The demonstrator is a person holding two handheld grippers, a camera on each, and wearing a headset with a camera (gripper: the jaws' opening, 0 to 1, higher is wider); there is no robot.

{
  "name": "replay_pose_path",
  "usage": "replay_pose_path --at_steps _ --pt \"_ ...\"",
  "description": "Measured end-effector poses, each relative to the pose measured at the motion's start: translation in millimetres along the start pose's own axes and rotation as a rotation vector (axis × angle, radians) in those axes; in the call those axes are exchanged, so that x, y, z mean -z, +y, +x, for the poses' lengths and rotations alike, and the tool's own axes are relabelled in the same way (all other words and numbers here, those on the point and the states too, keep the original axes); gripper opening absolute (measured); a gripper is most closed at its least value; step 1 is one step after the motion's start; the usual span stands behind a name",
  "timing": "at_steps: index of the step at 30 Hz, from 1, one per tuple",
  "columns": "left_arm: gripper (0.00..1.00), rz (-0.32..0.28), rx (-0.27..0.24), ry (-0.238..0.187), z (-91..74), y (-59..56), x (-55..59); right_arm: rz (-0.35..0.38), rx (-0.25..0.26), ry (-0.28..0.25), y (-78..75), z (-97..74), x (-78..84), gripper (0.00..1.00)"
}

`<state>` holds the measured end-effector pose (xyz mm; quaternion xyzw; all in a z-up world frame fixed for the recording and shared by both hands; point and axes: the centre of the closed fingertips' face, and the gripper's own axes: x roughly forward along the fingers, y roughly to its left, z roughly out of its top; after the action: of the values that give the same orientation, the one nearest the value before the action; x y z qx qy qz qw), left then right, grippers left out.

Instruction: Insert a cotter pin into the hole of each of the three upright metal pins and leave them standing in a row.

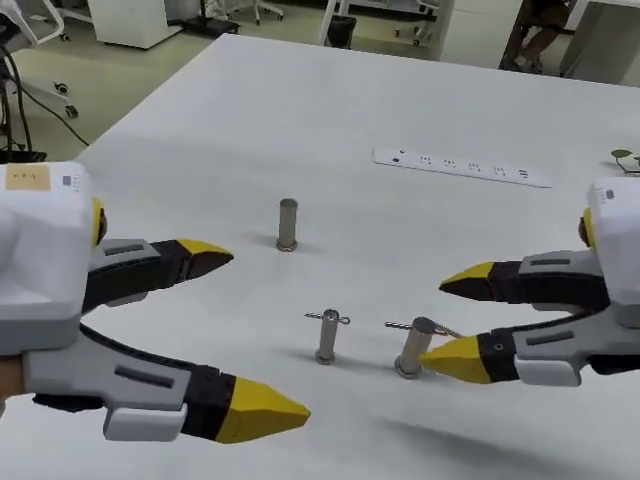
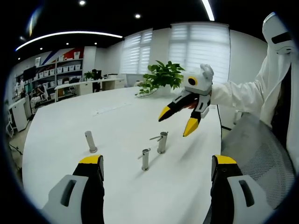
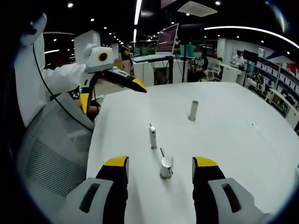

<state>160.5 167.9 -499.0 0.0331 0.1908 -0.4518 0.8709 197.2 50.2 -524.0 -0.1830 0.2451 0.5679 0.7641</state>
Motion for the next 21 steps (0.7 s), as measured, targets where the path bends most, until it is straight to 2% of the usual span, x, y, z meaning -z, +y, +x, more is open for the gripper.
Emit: replay_pose_path --at_steps 1,4,7,9,12,16,19,21 --pt "0.95 -0.001 -0.001 -0.005 -0.4 -0.3 -0.8 0.044 0.03 0.011 -0.9 -3.9 3.6 0.57" --pt "0.95 -0.007 -0.004 -0.01 -1.2 -0.8 -1.3 0.062 0.052 -0.005 2.0 -10.3 5.3 0.63" --pt "0.95 -0.011 -0.01 -0.012 -2.0 -0.8 -1.0 0.108 0.102 -0.019 3.4 -18.8 8.9 0.66" --pt "0.95 -0.014 -0.016 -0.015 -2.7 -0.6 -0.9 0.119 0.104 -0.02 8.0 -24.0 12.6 0.68" --pt "0.95 -0.026 -0.015 -0.03 -3.1 -1.3 -2.0 0.147 0.115 -0.06 13.1 -30.2 11.6 0.72" --pt "0.95 -0.028 -0.011 -0.023 -2.8 -0.8 0.0 0.185 0.132 -0.089 17.5 -36.5 13.2 0.79" --pt "0.95 -0.019 -0.007 -0.007 -1.0 0.1 4.3 0.209 0.163 -0.074 14.6 -38.6 20.0 0.83" --pt "0.95 -0.026 -0.002 -0.003 0.4 0.1 6.2 0.242 0.194 -0.086 9.2 -40.1 22.7 0.87"
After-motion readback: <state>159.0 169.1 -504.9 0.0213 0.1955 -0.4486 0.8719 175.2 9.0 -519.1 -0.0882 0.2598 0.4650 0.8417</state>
